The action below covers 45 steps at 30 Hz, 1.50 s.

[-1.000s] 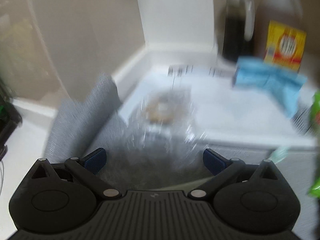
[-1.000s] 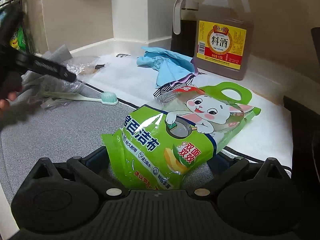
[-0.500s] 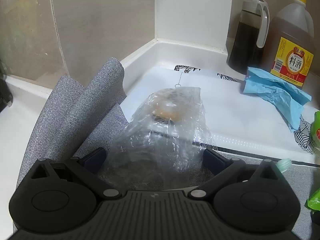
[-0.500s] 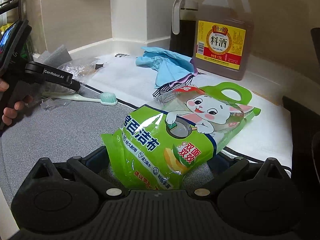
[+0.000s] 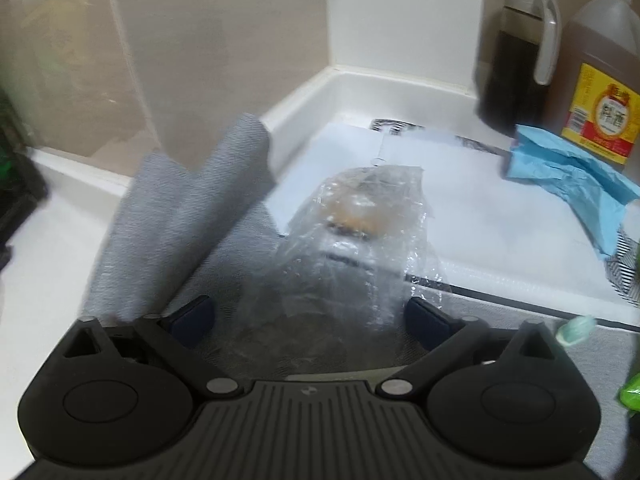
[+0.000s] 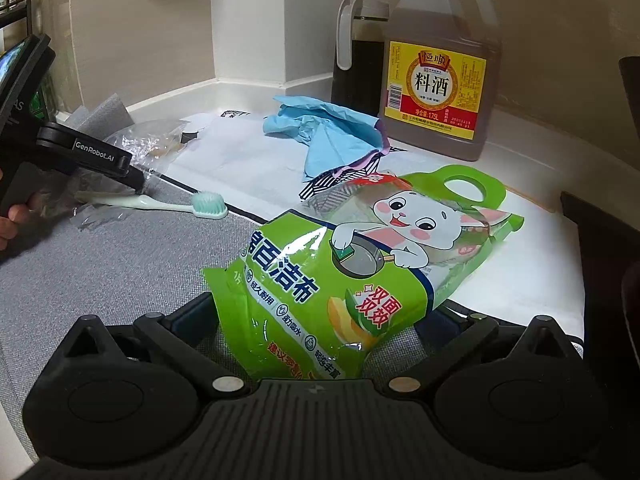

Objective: Collect trash
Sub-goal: 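Grasp the clear plastic bag with left tool while right tool holds the pouch, then carry the plastic bag and green pouch down toward the trash bin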

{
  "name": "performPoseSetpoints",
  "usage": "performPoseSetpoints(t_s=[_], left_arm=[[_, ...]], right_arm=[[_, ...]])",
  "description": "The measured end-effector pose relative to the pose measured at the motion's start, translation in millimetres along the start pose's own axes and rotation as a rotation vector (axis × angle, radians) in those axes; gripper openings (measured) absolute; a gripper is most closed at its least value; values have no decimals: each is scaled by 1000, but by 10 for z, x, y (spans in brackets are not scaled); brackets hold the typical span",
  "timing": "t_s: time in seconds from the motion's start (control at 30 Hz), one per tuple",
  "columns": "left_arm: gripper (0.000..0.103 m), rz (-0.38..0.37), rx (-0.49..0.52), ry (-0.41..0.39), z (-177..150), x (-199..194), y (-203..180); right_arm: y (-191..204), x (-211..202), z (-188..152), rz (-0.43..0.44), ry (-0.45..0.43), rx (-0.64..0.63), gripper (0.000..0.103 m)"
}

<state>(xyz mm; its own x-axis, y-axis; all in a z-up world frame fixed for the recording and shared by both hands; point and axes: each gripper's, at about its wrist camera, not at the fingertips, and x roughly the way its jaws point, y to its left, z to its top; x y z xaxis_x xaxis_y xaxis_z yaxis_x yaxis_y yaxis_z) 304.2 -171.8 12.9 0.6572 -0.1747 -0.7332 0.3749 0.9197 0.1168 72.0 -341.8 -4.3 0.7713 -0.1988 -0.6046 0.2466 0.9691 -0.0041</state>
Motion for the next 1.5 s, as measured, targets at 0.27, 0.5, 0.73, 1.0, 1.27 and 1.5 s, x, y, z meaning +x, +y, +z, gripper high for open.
performPoseSetpoints(t_s=[0.27, 0.5, 0.73, 1.0, 1.27, 1.5], left_arm=[[7, -28, -107, -29, -26, -376, 253], [7, -14, -173, -149, -103, -905, 491], [7, -4, -215, -280, 9, -1448, 582], [7, 18, -172, -332, -363, -2160, 625], [6, -3, -155, -314, -1301, -2790, 742], [6, -49, -163, -301, -2212, -3314, 722]], right_arm=[[-81, -322, -13, -70, -105, 50, 38], [-137, -609, -44, -85, -172, 73, 38], [-137, -863, -58, -72, -234, 94, 38], [-102, -1358, -66, -29, -327, 89, 38], [96, -1933, -380, 43, -376, 39, 38], [323, -2258, -790, 134, -328, -8, 38]])
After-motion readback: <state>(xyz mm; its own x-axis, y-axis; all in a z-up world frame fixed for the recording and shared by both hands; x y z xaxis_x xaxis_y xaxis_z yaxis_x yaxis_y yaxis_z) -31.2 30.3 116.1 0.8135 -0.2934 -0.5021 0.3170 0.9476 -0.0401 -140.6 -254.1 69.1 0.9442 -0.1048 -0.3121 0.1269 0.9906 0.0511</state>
